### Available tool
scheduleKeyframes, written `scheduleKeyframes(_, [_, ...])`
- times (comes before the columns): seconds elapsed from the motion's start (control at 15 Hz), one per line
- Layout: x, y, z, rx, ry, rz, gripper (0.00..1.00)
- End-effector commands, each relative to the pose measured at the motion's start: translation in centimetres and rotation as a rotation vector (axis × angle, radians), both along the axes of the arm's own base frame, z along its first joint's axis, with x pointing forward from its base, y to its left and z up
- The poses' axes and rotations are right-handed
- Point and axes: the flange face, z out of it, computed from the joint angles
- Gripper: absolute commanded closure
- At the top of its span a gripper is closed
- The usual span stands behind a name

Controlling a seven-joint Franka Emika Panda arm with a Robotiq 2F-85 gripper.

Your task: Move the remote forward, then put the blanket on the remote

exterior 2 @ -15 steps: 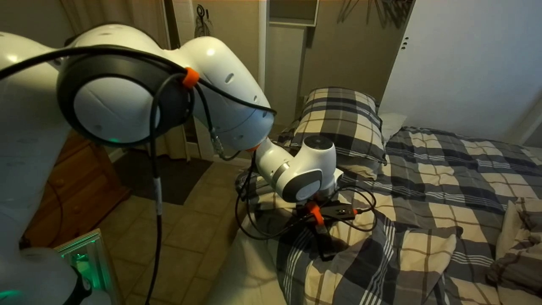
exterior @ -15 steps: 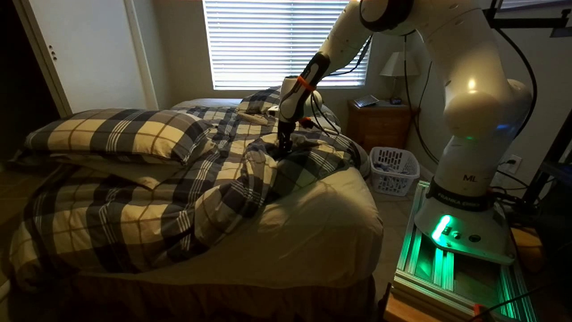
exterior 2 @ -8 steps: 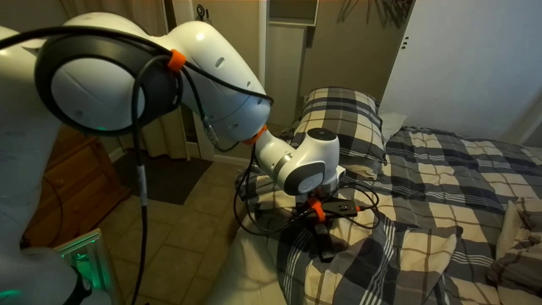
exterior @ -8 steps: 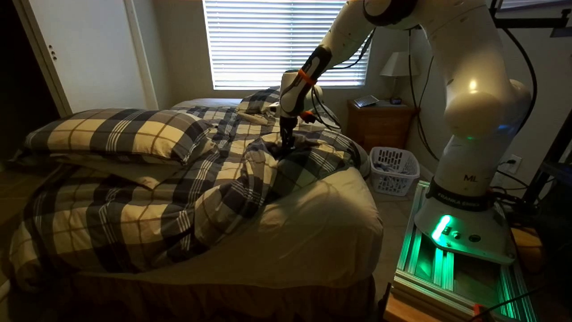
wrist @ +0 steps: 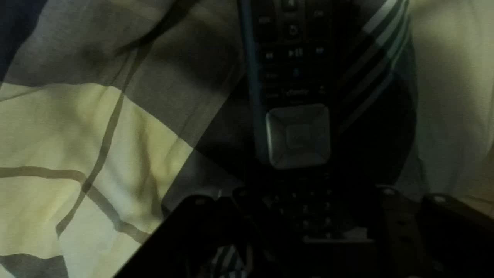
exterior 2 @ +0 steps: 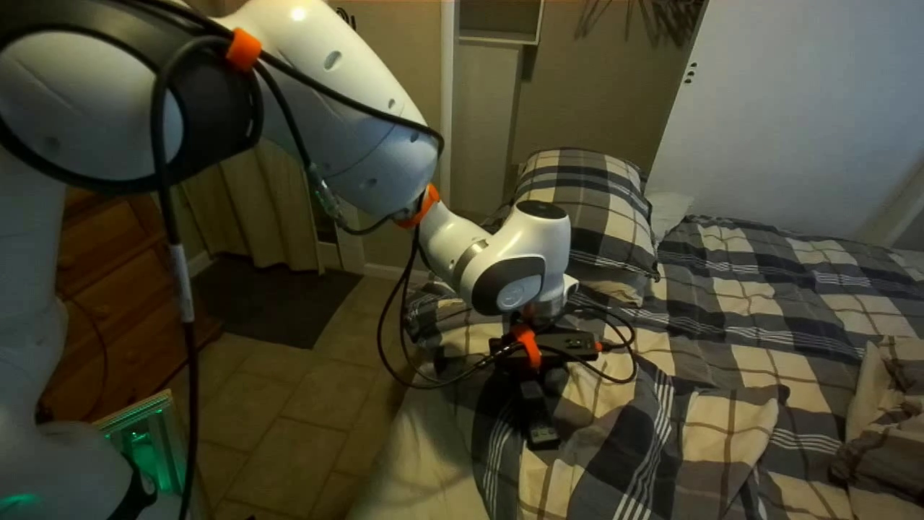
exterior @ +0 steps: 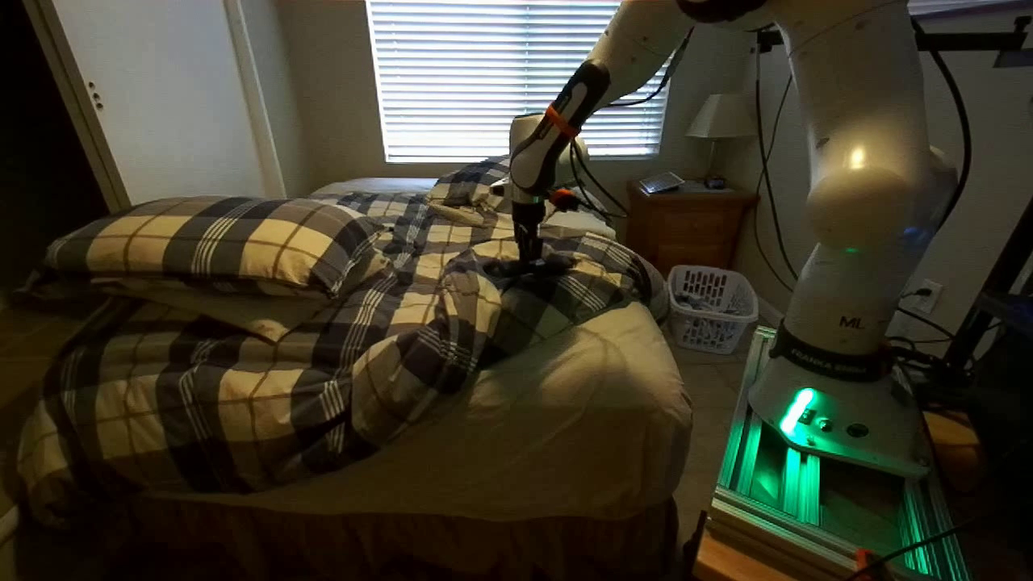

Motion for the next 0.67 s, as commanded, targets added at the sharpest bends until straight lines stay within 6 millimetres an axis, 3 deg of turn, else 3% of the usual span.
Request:
scheduleKeyframes(0.0, [-2.4, 1.2, 1.2, 0.009, 0.042, -0.008, 0.69])
scheduleKeyframes(0.6, [-6.3, 3.6, -1.4, 0.060, 0.211, 0.030, 0.69])
